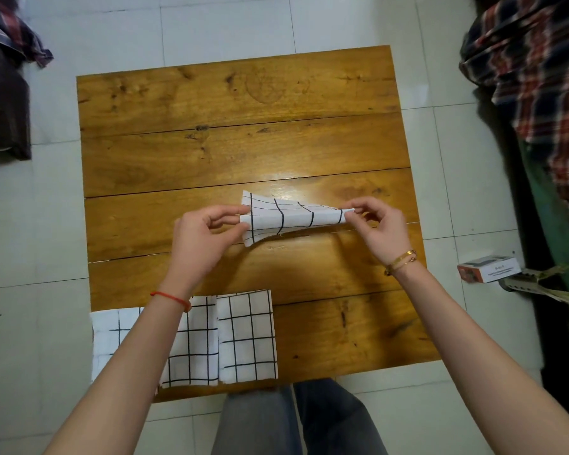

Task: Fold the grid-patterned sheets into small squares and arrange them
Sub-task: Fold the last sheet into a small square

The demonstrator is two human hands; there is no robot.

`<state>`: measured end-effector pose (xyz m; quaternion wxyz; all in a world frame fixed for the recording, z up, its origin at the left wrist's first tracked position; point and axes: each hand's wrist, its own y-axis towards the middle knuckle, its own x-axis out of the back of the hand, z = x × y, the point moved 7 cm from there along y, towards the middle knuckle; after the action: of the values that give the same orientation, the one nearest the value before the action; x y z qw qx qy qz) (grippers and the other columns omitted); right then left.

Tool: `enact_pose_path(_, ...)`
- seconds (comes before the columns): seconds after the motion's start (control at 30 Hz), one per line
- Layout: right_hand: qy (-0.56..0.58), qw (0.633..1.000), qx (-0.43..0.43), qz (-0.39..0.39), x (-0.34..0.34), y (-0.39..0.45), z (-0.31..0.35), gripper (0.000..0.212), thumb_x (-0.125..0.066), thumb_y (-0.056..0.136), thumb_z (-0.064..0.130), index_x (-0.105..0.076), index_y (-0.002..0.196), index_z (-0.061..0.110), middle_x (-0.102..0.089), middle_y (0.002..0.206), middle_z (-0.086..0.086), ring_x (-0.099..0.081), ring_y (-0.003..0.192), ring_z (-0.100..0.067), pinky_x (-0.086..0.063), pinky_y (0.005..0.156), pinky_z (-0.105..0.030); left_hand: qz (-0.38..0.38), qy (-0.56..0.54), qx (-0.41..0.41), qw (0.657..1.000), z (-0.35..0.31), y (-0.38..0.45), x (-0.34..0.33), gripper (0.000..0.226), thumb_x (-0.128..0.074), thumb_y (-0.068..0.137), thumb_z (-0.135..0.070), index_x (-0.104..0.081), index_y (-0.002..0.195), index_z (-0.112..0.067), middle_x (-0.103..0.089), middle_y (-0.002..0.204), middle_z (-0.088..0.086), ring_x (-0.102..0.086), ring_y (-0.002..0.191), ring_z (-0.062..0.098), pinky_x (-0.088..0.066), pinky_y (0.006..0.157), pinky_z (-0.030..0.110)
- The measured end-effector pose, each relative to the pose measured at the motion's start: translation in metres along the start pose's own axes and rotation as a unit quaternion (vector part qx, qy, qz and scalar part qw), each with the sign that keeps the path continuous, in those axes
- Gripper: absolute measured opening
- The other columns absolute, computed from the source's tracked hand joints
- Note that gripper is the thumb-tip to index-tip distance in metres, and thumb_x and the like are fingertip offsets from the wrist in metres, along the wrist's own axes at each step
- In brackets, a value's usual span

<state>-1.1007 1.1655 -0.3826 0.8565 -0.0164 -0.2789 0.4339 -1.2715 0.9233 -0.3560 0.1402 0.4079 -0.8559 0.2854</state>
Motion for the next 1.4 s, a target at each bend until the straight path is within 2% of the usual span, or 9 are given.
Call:
enact_pose_path(0.17,0.087,0.994,-0.062,0.033,0.003,0.002,-0.002,0.008,-0.060,0.087,0.003,-0.065,0.089,0.009,-0.061,0.075,0.001,-0.055,0.066,-0.002,-0.047,0.062,-0.014,0.072,-0.119,0.073,0.988,-0.004,0.000,-0.007,0.025,-0.075,0.079,-0.013,-0.074,0.103,-0.020,-0.075,0.088,0.008,-0.067,0.086,0.009,-0.050,0.090,0.024)
enact_pose_path(0.43,0.002,0.986,-0.164,-0.036,-0.022,0.059,-0.035,0.011,-0.061,0.084,0.014,-0.063,0.095,0.013,-0.054,0.072,0.005,-0.052,0.073,-0.015,-0.049,0.074,-0.034,0.038,-0.108,0.152,0.982,0.034,0.057,-0.042,0.031,-0.070,0.081,-0.001,-0.065,0.111,-0.009,-0.059,0.066,-0.008,-0.057,0.063,-0.004,-0.050,0.073,0.013)
enact_pose_path(0.5,-0.057,0.986,-0.154,-0.031,-0.033,0.070,-0.037,0.021,-0.060,0.084,0.014,-0.061,0.104,0.011,-0.049,0.070,0.008,-0.051,0.073,-0.015,-0.046,0.073,-0.032,0.030,-0.080,0.150,0.985,0.048,0.071,-0.054,0.039,-0.069,0.081,0.000,-0.061,0.118,-0.008,-0.059,0.065,-0.012,-0.060,0.072,0.004,-0.055,0.084,0.025)
enact_pose_path(0.6,-0.085,0.984,-0.154,-0.014,-0.047,0.077,-0.037,0.034,-0.057,0.085,0.013,-0.055,0.119,0.014,-0.049,0.073,0.009,-0.051,0.071,-0.011,-0.043,0.070,-0.026,0.017,-0.037,0.160,0.986,0.065,0.083,-0.064,0.054,-0.070,0.083,-0.007,-0.050,0.132,-0.015,-0.068,0.097,-0.002,-0.065,0.096,0.016,-0.054,0.091,0.035)
enact_pose_path(0.77,-0.260,0.959,-0.108,-0.008,-0.056,0.077,-0.029,0.050,-0.054,0.083,0.015,-0.044,0.131,0.016,-0.052,0.117,-0.009,-0.045,0.111,-0.028,-0.040,0.092,-0.038,0.028,0.092,0.081,0.992,0.066,0.082,-0.070,0.065,-0.066,0.084,-0.010,-0.038,0.142,-0.022,-0.058,0.102,-0.003,-0.060,0.094,0.016,-0.056,0.085,0.034)
enact_pose_path(0.87,-0.385,0.923,0.001,-0.001,-0.071,0.073,-0.004,0.052,-0.050,0.086,0.018,-0.040,0.137,0.016,-0.042,0.134,-0.010,-0.039,0.120,-0.026,-0.036,0.099,-0.036,-0.001,0.259,-0.004,0.966,0.054,0.078,-0.067,0.062,-0.062,0.087,-0.017,-0.036,0.143,-0.021,-0.050,0.126,0.002,-0.046,0.117,0.020,-0.047,0.095,0.033)
enact_pose_path(1.0,-0.452,0.871,0.130,0.139,-0.128,0.068,0.008,0.056,-0.043,0.092,0.024,-0.028,0.146,0.016,-0.026,0.154,-0.002,-0.020,0.142,-0.028,-0.023,0.115,-0.046,0.000,0.363,-0.099,0.926,0.040,0.073,-0.078,0.065,-0.062,0.088,-0.020,-0.033,0.146,-0.015,-0.039,0.145,0.005,-0.036,0.130,0.024,-0.038,0.104,0.037)
enact_pose_path(1.17,-0.497,0.828,0.138,0.220,-0.173,0.061,0.005,0.062,-0.033,0.099,0.029,-0.005,0.152,0.016,-0.004,0.160,0.003,0.000,0.147,-0.026,-0.007,0.118,-0.049,0.063,0.428,-0.076,0.899,0.058,0.070,-0.094,0.075,-0.059,0.091,-0.020,-0.017,0.153,-0.015,-0.014,0.160,0.003,-0.019,0.144,0.027,-0.028,0.115,0.047)
enact_pose_path(1.4,-0.532,0.808,0.129,0.217,-0.158,0.053,-0.014,0.060,-0.028,0.100,0.033,-0.001,0.152,0.017,0.000,0.160,0.005,0.002,0.147,-0.025,-0.004,0.118,-0.051,0.077,0.435,-0.055,0.896,0.066,0.066,-0.094,0.075,-0.054,0.094,-0.020,-0.009,0.154,-0.020,0.000,0.162,-0.005,-0.009,0.147,0.027,-0.018,0.116,0.053)
